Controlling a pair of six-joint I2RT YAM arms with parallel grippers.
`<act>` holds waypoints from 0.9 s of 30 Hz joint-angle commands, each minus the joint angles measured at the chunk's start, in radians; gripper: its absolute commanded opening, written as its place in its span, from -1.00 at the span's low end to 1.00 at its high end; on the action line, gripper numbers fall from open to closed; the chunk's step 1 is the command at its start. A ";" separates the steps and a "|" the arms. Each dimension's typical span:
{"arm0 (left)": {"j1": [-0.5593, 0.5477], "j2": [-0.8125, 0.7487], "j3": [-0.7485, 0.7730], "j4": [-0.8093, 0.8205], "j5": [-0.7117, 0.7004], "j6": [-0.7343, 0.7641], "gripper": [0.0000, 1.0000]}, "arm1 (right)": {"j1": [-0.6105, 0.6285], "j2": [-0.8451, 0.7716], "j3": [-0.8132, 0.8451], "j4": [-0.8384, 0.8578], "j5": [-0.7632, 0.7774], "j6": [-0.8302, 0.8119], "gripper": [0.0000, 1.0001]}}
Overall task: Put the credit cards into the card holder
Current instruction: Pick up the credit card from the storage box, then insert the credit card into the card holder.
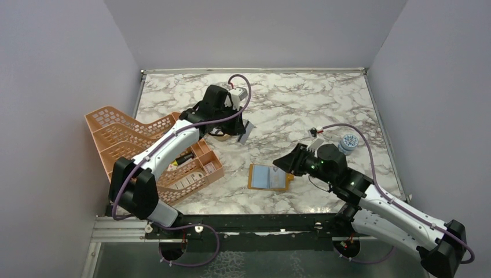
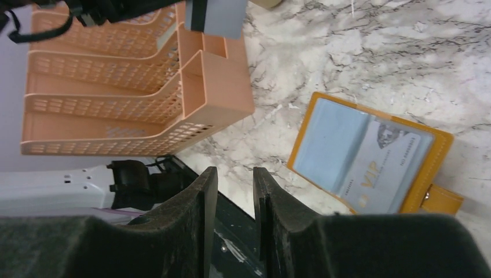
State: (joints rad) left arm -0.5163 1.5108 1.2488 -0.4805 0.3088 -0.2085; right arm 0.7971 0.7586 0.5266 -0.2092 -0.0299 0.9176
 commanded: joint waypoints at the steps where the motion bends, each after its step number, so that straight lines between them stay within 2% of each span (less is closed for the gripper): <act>1: 0.001 -0.086 -0.102 0.173 0.359 -0.186 -1.00 | 0.001 -0.047 -0.037 0.144 -0.031 0.111 -0.42; 6: 0.001 -0.165 -0.263 0.419 0.550 -0.399 -1.00 | 0.002 -0.077 -0.053 0.239 -0.041 0.142 -0.40; 11: -0.001 -0.222 -0.432 0.760 0.661 -0.684 -1.00 | 0.002 -0.069 -0.056 0.278 -0.033 0.186 -0.20; 23: -0.017 -0.279 -0.484 0.820 0.683 -0.765 -1.00 | 0.003 -0.026 -0.057 0.316 -0.061 0.230 -0.17; 27: -0.032 -0.294 -0.503 0.843 0.676 -0.792 -1.00 | 0.003 -0.027 -0.075 0.357 -0.073 0.237 -0.25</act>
State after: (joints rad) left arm -0.5323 1.2476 0.7746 0.2943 0.9543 -0.9543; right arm 0.7971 0.7341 0.4763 0.0742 -0.0669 1.1370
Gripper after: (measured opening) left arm 0.010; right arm 0.402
